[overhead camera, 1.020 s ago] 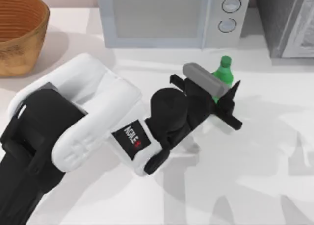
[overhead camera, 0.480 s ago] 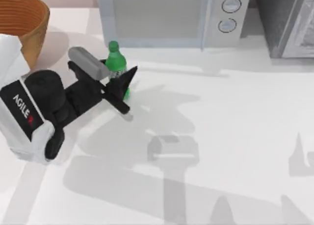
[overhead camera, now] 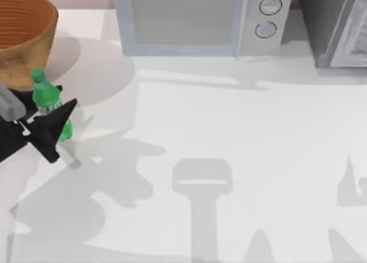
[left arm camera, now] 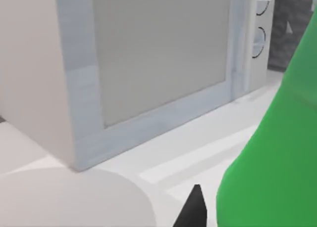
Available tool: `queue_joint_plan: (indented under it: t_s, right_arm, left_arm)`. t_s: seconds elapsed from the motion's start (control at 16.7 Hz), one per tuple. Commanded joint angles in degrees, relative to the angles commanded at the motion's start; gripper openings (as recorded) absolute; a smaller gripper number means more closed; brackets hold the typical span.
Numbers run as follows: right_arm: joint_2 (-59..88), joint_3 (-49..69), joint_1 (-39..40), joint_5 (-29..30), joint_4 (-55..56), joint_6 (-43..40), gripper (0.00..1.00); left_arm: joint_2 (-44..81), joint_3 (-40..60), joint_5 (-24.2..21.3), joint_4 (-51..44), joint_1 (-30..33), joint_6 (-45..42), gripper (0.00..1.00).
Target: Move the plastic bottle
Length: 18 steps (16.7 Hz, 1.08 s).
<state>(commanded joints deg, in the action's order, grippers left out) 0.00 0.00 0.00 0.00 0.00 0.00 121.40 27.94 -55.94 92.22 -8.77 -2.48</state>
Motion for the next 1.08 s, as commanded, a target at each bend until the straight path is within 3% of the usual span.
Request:
queue_joint_plan:
  t_s: [0.36,0.78,1.02,1.08]
  right_arm:
    - [0.0,0.0,0.0,0.0,0.0,0.0,1.0]
    - [0.0,0.0,0.0,0.0,0.0,0.0,1.0]
    - [0.0,0.0,0.0,0.0,0.0,0.0,1.0]
    - [0.0,0.0,0.0,0.0,0.0,0.0,1.0]
  left_arm:
    - [1.11,0.73,0.51,0.15,0.72,-0.06,0.0]
    - [11.46,9.14,7.55,2.61,7.74,0.39,0.0]
    - [12.04,9.7,8.0,2.8,8.16,0.42,0.0]
    - [12.04,9.7,8.0,2.8,8.16,0.42,0.08]
